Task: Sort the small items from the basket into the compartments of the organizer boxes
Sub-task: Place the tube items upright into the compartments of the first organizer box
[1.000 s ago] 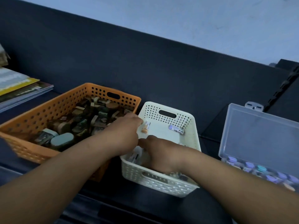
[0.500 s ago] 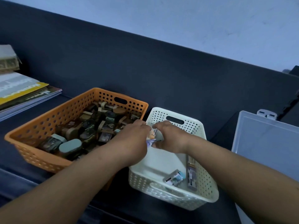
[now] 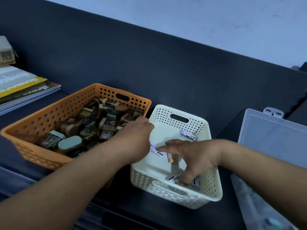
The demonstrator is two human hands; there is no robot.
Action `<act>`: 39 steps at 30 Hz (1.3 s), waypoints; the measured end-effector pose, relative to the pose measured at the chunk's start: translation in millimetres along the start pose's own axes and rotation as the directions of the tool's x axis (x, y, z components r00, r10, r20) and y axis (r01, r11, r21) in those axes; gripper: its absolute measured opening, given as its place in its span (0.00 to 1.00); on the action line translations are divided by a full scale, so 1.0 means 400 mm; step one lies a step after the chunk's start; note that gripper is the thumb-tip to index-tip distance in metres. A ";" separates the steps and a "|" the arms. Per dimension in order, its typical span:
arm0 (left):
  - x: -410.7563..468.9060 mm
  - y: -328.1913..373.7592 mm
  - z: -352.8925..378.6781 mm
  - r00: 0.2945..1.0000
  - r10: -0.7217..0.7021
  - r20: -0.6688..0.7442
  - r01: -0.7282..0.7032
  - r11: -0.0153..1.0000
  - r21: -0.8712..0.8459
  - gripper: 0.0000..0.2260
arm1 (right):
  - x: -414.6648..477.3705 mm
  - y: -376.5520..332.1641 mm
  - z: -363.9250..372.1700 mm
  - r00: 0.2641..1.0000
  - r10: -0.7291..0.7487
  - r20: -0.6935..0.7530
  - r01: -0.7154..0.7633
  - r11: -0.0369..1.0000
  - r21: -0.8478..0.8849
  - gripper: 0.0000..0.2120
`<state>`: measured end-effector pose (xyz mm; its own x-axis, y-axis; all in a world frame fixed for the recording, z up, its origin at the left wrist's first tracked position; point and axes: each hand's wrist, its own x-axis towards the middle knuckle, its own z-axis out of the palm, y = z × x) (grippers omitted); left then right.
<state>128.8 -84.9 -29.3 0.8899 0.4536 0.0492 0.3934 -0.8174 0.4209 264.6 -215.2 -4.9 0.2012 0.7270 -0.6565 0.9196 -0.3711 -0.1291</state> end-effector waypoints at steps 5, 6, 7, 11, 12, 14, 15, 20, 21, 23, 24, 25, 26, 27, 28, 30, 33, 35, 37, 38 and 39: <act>-0.004 0.003 -0.003 1.000 0.003 0.010 -0.003 1.000 0.015 0.20 | 0.044 -0.021 0.035 0.989 -0.039 -0.141 0.024 0.994 -0.105 0.51; -0.004 0.003 -0.004 1.000 -0.001 0.013 0.001 1.000 0.016 0.19 | 0.057 -0.021 0.031 0.981 -0.053 -0.188 0.040 0.996 -0.075 0.50; -0.004 0.003 -0.004 1.000 -0.004 0.013 0.004 1.000 0.016 0.19 | 0.070 -0.019 0.026 0.968 -0.067 -0.242 0.061 0.998 -0.032 0.47; -0.004 0.004 -0.003 1.000 -0.014 -0.002 0.014 1.000 0.006 0.20 | 0.102 -0.014 0.009 0.914 0.018 -0.405 0.028 0.994 0.108 0.43; -0.003 0.003 -0.003 1.000 -0.014 -0.005 0.014 1.000 0.005 0.20 | 0.105 -0.017 0.005 0.910 0.048 -0.411 -0.006 0.995 0.103 0.44; -0.002 0.003 -0.001 1.000 -0.015 -0.009 0.015 1.000 0.001 0.21 | 0.108 -0.023 0.000 0.911 0.123 -0.393 -0.103 0.992 0.072 0.45; -0.002 0.002 0.000 1.000 -0.016 -0.010 0.016 1.000 0.000 0.21 | 0.107 -0.026 -0.002 0.913 0.174 -0.370 -0.165 0.985 0.055 0.45; -0.002 -0.002 0.003 1.000 -0.019 -0.014 0.019 1.000 -0.002 0.21 | 0.087 -0.025 -0.006 0.940 0.281 -0.195 -0.249 0.953 0.173 0.36; -0.001 -0.002 0.003 1.000 -0.017 -0.016 0.017 1.000 -0.001 0.21 | 0.085 -0.023 -0.008 0.940 0.284 -0.188 -0.245 0.948 0.206 0.32; 0.000 -0.003 0.004 1.000 -0.010 -0.015 0.010 1.000 0.002 0.22 | 0.080 -0.019 -0.010 0.928 0.297 -0.223 -0.241 0.939 0.247 0.24; 0.001 -0.004 0.005 1.000 -0.008 -0.012 0.008 1.000 0.004 0.22 | 0.078 -0.016 -0.009 0.920 0.308 -0.241 -0.246 0.935 0.254 0.20; 0.001 -0.004 0.005 1.000 -0.007 -0.009 0.007 1.000 0.006 0.21 | 0.079 -0.014 -0.006 0.913 0.323 -0.250 -0.259 0.931 0.256 0.16; 0.001 -0.005 0.006 1.000 -0.006 -0.007 0.006 1.000 0.008 0.21 | 0.078 -0.013 -0.003 0.910 0.332 -0.249 -0.267 0.928 0.259 0.13; 0.001 -0.005 0.006 1.000 -0.004 -0.006 0.004 1.000 0.009 0.21 | 0.078 -0.012 -0.001 0.907 0.336 -0.252 -0.272 0.927 0.259 0.12; 0.000 -0.004 0.006 1.000 -0.004 -0.006 0.004 1.000 0.009 0.21 | 0.078 -0.012 -0.001 0.904 0.334 -0.269 -0.266 0.928 0.259 0.11; 0.000 -0.003 0.006 1.000 -0.004 -0.008 0.004 1.000 0.005 0.21 | 0.077 -0.017 -0.008 0.882 0.318 -0.349 -0.209 0.925 0.317 0.07; 0.002 -0.005 0.007 1.000 -0.007 -0.007 0.007 1.000 0.006 0.22 | 0.091 -0.034 -0.025 0.838 0.331 -0.434 -0.043 0.832 0.553 0.10; 0.003 -0.004 0.007 1.000 -0.008 -0.007 0.008 1.000 0.007 0.21 | 0.111 -0.047 -0.022 0.871 0.309 -0.382 -0.013 0.792 0.611 0.11; 0.002 -0.001 0.005 1.000 -0.011 0.005 0.011 1.000 0.008 0.21 | 0.139 -0.057 -0.010 0.909 0.273 -0.316 -0.063 0.838 0.541 0.13; 0.002 0.001 0.005 1.000 -0.012 0.010 0.012 1.000 0.008 0.21 | 0.152 -0.061 -0.005 0.910 0.271 -0.315 -0.101 0.880 0.465 0.16; 0.001 0.000 0.005 1.000 -0.015 0.013 0.015 1.000 0.009 0.21 | 0.163 -0.062 -0.004 0.904 0.271 -0.331 -0.127 0.908 0.398 0.17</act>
<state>129.6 -85.5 -30.9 0.8870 0.4608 0.0309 0.4084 -0.8138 0.4136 255.3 -157.7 -43.6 0.5428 0.7476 -0.3828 0.6754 -0.6594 -0.3301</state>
